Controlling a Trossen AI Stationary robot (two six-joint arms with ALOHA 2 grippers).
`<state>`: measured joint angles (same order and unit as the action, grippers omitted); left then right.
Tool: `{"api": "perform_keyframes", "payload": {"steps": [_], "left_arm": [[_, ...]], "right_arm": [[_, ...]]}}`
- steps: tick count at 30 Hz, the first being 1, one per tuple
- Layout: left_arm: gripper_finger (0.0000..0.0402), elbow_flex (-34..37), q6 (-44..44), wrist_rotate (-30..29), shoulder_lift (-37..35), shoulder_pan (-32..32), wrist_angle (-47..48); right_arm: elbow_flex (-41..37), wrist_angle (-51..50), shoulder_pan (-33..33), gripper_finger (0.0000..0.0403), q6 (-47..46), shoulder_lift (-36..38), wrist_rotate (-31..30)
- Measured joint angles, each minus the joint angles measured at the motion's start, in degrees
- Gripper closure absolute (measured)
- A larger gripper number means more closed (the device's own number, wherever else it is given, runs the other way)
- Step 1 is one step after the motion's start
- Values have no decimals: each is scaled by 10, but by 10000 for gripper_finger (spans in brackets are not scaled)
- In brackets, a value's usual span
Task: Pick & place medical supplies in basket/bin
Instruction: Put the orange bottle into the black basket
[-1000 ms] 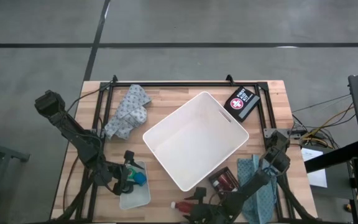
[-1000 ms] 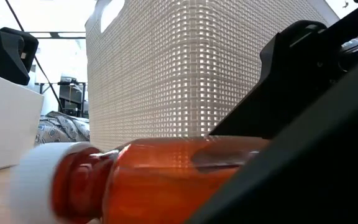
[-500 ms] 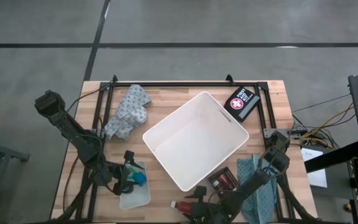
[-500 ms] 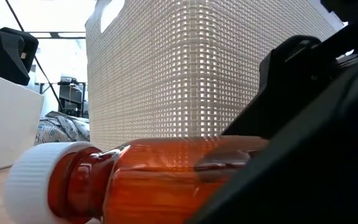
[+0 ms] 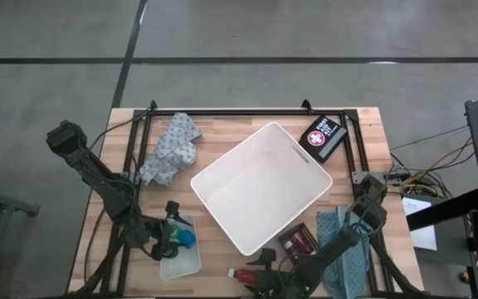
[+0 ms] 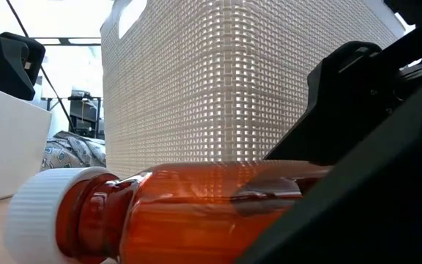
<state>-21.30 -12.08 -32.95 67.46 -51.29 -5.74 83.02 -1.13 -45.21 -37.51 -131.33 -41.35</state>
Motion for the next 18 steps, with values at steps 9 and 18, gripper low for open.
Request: {"api": "perform_keyframes", "payload": {"steps": [9,18], "left_arm": [[80,0,0,0,0,0,0],[80,1,0,0,0,0,0]], "right_arm": [[0,0,0,129,2,0,-1],[0,-5,0,201,2,0,-6]]}}
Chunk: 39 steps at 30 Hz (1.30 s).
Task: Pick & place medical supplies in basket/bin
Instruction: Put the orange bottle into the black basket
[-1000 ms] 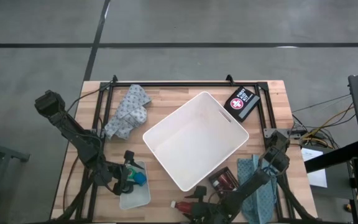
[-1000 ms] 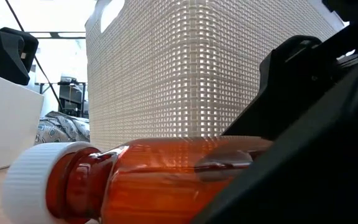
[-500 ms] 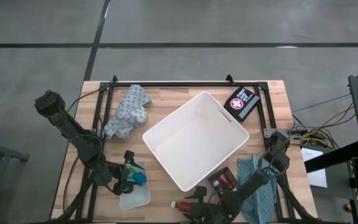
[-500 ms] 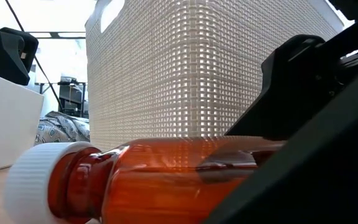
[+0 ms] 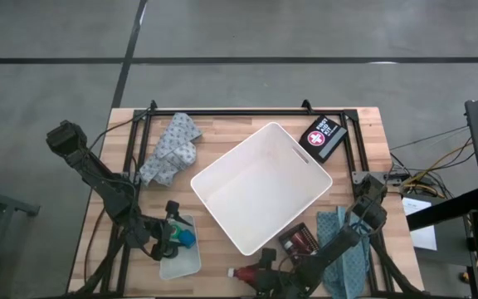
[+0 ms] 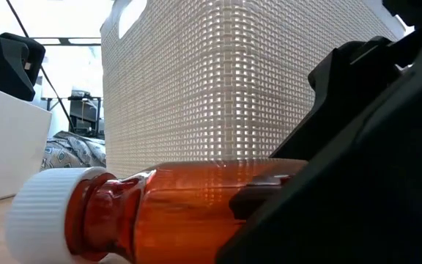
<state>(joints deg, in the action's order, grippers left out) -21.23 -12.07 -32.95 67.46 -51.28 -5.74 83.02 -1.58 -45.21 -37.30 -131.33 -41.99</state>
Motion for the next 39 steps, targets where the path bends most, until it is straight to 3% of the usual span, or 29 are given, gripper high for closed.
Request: {"api": "perform_keyframes", "payload": {"steps": [14,27,39], "left_arm": [[80,0,0,0,0,0,0],[80,0,0,0,0,0,0],[80,0,0,0,0,0,0]], "right_arm": [[0,-1,0,217,20,4,-9],[1,-47,-23,218,40,75,-29],[0,-212,-92,218,-115,133,-7]]}}
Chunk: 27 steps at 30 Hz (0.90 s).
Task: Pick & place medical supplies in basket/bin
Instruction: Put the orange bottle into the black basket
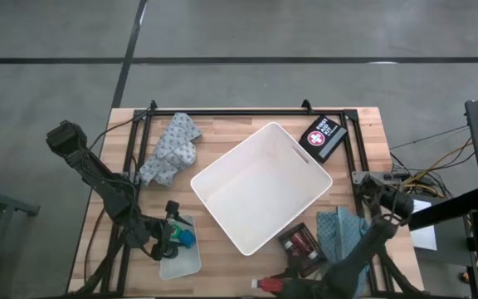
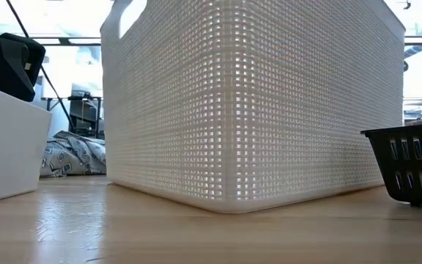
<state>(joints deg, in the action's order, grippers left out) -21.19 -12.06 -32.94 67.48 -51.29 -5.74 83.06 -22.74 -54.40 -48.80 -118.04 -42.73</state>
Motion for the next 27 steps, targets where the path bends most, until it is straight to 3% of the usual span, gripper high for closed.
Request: {"api": "perform_keyframes", "payload": {"steps": [9,18,22,27], "left_arm": [[80,0,0,0,0,0,0],[80,0,0,0,0,0,0],[80,0,0,0,0,0,0],[80,0,0,0,0,0,0]], "right_arm": [[0,-208,-61,218,-303,53,-3],[0,-415,-91,218,-560,52,-13],[0,-462,-91,218,-639,47,-23],[-1,-493,-91,218,-704,31,8]]}}
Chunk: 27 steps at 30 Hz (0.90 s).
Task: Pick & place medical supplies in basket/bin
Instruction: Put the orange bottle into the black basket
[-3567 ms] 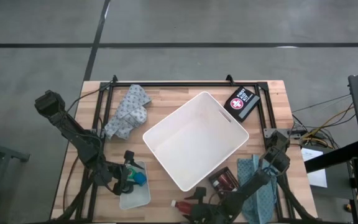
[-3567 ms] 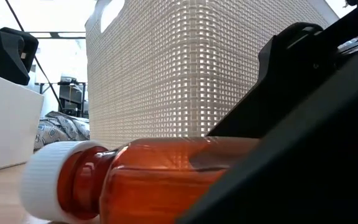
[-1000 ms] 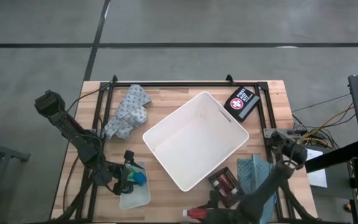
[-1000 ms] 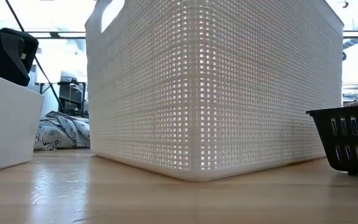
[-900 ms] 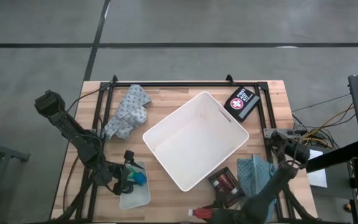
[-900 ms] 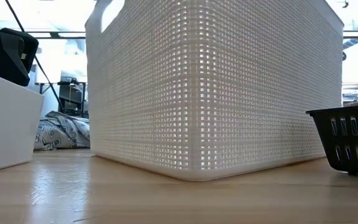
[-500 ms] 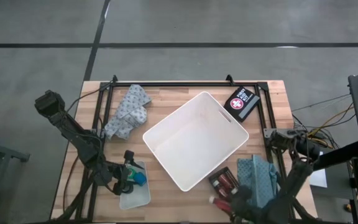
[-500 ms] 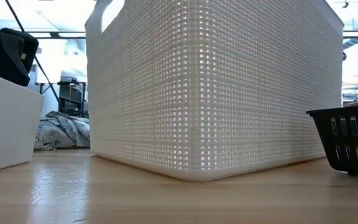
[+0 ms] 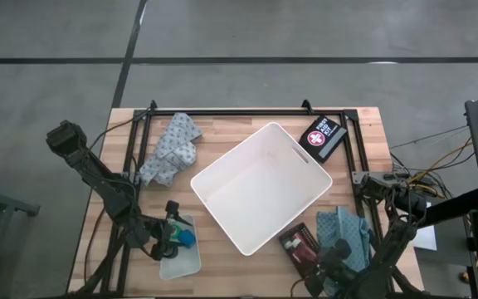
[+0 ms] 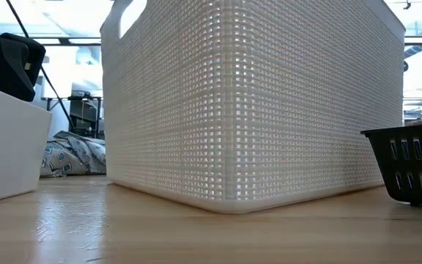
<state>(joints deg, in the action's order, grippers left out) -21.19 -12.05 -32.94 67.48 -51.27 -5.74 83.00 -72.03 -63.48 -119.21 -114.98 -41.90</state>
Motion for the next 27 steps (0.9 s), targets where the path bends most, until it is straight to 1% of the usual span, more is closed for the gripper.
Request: {"api": "perform_keyframes", "payload": {"steps": [6,14,22,27], "left_arm": [[80,0,0,0,0,0,0],[80,0,0,0,0,0,0],[80,0,0,0,0,0,0],[80,0,0,0,0,0,0]], "right_arm": [[-1,-12,6,217,-9,-5,-1],[-13,-10,20,202,-9,-6,3],[-31,21,24,198,-7,-6,4],[-35,25,24,179,-3,-7,4]]}}
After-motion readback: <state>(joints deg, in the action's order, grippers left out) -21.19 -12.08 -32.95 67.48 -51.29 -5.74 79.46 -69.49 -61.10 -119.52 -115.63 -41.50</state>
